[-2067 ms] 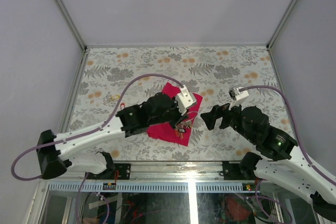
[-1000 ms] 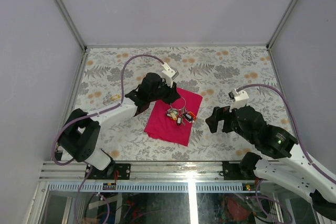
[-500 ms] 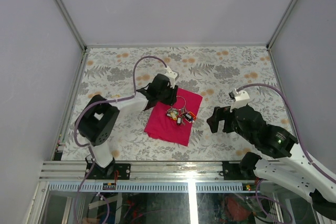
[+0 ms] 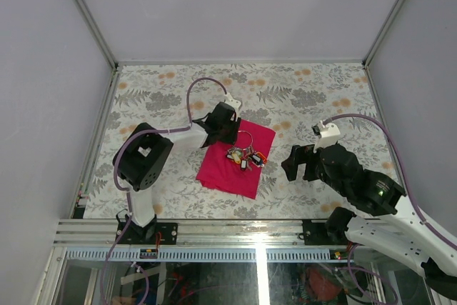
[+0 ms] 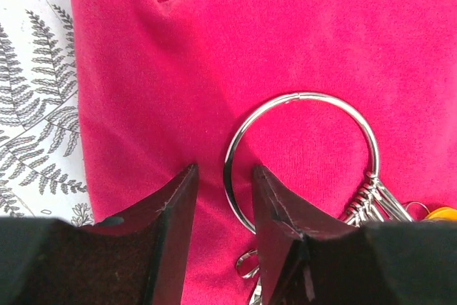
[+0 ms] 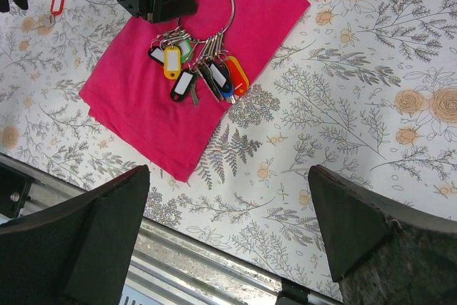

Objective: Put the keys on the keyring

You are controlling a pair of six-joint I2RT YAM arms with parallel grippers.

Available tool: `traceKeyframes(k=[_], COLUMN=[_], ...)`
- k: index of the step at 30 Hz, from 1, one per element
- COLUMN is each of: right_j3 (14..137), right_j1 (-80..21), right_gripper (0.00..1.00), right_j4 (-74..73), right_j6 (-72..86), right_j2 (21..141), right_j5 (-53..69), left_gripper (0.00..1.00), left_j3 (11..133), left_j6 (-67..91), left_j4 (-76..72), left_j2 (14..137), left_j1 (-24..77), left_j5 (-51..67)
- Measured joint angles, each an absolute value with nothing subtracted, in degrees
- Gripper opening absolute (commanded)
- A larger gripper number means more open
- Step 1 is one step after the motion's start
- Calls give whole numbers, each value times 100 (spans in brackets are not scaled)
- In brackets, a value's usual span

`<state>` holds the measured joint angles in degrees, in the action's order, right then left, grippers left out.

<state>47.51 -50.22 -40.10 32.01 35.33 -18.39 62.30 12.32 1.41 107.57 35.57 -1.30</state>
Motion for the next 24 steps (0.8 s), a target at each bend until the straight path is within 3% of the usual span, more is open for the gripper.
traceKeyframes(k=[4, 8, 11, 17, 24], right_j3=[4751, 4751, 4751, 4748, 4737], right_j1=[-5022, -5022, -5022, -5022, -5022], right_gripper=[99, 99, 99, 99, 99], right_j4=[-4007, -4007, -4007, -4007, -4005], right_j6=[3218, 3253, 3280, 3315, 3332], right_j2=[3516, 3487, 3452, 3376, 3367], right_j5=[-1839, -1839, -1839, -1839, -1839], left_gripper=[30, 9, 0, 0, 0], left_j3=[6248, 6313, 6326, 6311, 6084], left_j6=[1247, 1280, 1282, 1214, 952], left_j4=[137, 134, 134, 263, 342], left_j2=[10838, 10903, 10912, 10665, 9474], left_j1=[3555, 3555, 3555, 3557, 3632], left_j5=[-89, -23, 23, 71, 99])
